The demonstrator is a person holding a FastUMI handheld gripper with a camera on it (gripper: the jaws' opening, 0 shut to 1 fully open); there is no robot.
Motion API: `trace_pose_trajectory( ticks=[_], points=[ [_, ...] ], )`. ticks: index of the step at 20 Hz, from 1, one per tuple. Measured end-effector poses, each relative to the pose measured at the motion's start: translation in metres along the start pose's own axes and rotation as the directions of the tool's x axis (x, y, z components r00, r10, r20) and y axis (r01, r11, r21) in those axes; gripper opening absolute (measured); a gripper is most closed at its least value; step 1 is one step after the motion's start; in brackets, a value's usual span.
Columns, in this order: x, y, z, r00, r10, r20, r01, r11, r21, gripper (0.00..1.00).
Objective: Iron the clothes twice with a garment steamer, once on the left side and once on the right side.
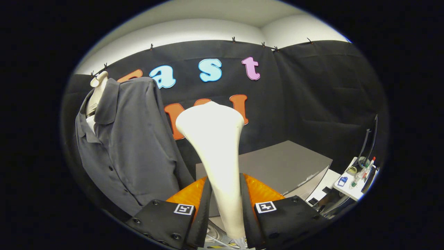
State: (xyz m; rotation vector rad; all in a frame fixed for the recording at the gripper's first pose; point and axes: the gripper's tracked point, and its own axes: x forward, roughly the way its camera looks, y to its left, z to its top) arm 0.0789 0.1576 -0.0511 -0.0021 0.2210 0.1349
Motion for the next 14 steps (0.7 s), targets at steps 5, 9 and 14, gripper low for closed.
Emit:
trace_pose_trajectory(
  ticks=[5,9,14],
  points=[
    [-0.027,0.048,0.012,0.998,0.023,0.05,-0.023,1.0,0.002,0.5],
    [-0.042,0.086,0.017,0.997,0.039,0.066,-0.04,0.999,0.015,0.5],
    [-0.052,0.121,0.013,0.995,0.019,0.094,-0.022,0.999,0.036,0.5]
  ],
)
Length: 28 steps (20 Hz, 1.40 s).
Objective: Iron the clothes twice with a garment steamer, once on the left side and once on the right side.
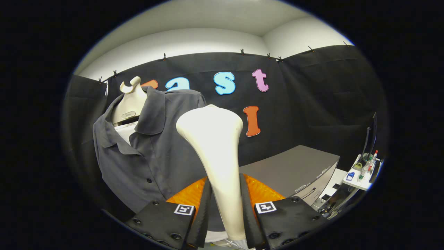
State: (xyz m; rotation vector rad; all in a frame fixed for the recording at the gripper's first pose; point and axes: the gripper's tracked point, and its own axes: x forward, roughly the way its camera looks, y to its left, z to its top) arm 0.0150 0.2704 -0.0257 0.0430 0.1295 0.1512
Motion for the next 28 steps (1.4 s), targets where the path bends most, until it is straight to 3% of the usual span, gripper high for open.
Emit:
trace_pose_trajectory(
  ticks=[14,28],
  points=[
    [0.072,0.046,-0.026,0.993,0.088,-0.08,-0.089,0.996,-0.005,0.51],
    [0.085,0.044,-0.037,0.989,0.1,-0.108,-0.104,0.994,-0.03,0.5]
  ],
)
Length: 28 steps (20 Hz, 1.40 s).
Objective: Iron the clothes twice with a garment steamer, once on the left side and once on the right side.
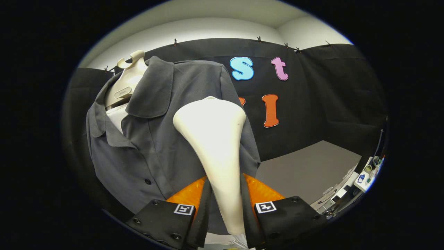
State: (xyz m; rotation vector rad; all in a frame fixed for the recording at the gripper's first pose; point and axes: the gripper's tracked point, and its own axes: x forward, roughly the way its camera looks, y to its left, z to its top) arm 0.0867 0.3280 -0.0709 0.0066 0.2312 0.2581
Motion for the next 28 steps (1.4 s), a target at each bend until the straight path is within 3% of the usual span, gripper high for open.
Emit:
trace_pose_trajectory(
  ticks=[16,28],
  points=[
    [0.001,-0.003,-0.087,0.983,-0.027,-0.18,0.025,1.0,-0.01,0.5],
    [0.002,-0.008,-0.181,0.931,-0.067,-0.359,0.057,0.998,-0.041,0.51]
  ],
)
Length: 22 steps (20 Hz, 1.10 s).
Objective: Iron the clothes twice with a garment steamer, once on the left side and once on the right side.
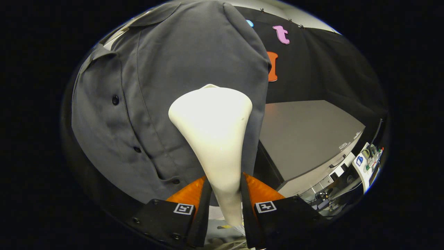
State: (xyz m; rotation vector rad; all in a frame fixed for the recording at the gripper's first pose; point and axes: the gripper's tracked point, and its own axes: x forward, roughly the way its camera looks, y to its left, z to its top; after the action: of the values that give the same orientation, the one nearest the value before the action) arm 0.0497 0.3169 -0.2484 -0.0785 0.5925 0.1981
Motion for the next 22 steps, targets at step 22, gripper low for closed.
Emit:
trace_pose_trajectory(
  ticks=[22],
  points=[
    [0.041,0.011,-0.12,0.97,-0.044,-0.239,0.035,0.999,-0.04,0.51]
  ],
)
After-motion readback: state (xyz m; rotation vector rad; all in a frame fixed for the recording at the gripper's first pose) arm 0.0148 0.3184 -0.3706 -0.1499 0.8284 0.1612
